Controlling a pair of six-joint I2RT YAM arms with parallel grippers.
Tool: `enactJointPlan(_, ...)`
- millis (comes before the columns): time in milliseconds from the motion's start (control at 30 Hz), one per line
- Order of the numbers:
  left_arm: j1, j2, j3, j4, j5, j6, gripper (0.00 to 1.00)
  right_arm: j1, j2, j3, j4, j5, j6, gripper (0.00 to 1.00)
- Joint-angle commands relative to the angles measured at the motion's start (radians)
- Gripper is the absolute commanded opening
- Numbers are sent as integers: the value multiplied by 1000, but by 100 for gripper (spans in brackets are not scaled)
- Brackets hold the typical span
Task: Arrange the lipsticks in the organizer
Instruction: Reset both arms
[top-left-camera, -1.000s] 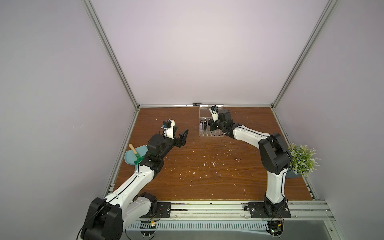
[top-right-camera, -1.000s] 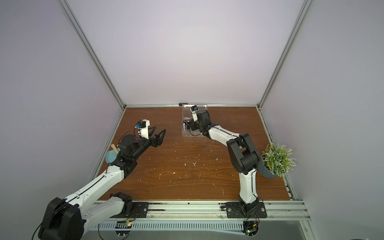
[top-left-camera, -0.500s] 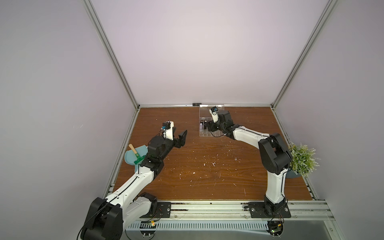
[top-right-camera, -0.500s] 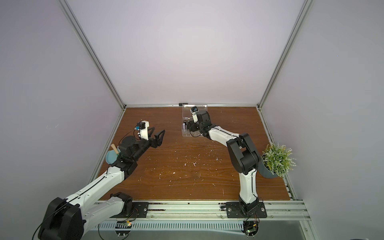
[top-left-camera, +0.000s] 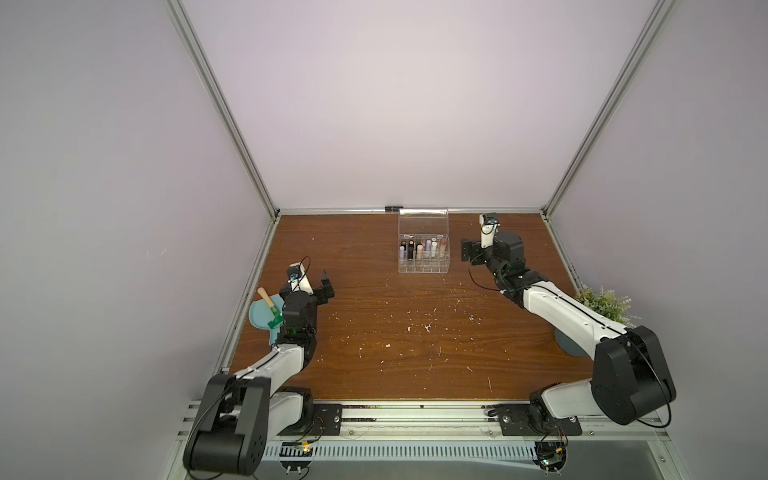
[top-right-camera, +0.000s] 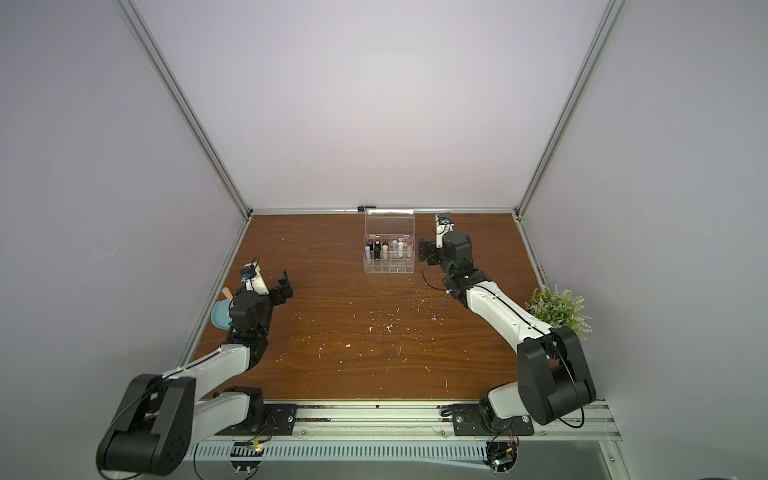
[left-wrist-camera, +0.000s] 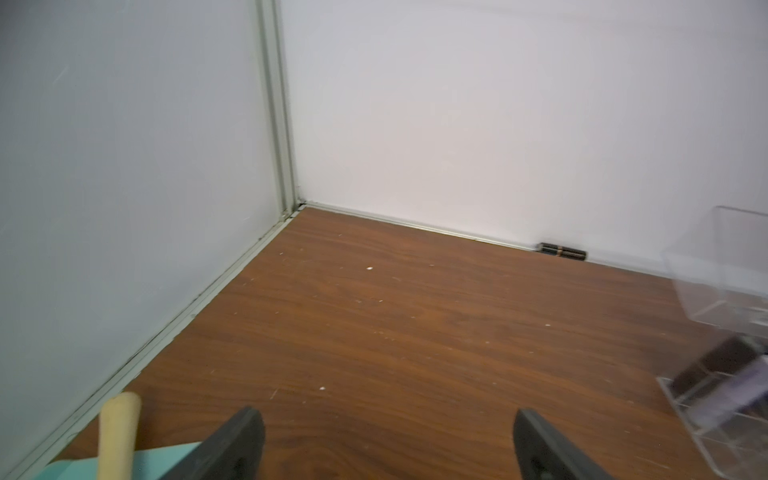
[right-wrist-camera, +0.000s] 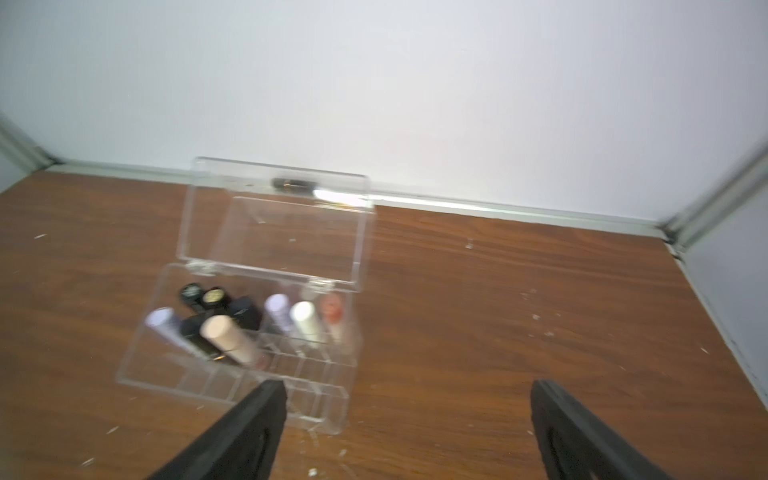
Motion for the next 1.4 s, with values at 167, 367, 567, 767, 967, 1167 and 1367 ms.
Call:
enactJointPlan(167,67,17,-22,204,69,95,97,-153,11,-352,506,92,-198,99)
enactJointPlan(367,79,131,1,213,76,90,97,-244,-23,-381,510,-6,-159,99)
enactJointPlan(567,60,279,20,288,194,158,99,-249,-38,-490,566,-45,-167,100)
enactJointPlan(767,58,280,20,289,191,157,99,-276,23,-475,582,-30,-153,99)
enactJointPlan(967,53,315,-47,450,253,189,99,-275,-58,-580,691,-121,-185,100)
enactJointPlan(1167,53,321,-43,453,359,226,99,-284,-49,-628,830,-302,-107,100)
enactJointPlan(1367,53,321,-44,452,360,227,99,-290,89,-575,867,-260,-75,100)
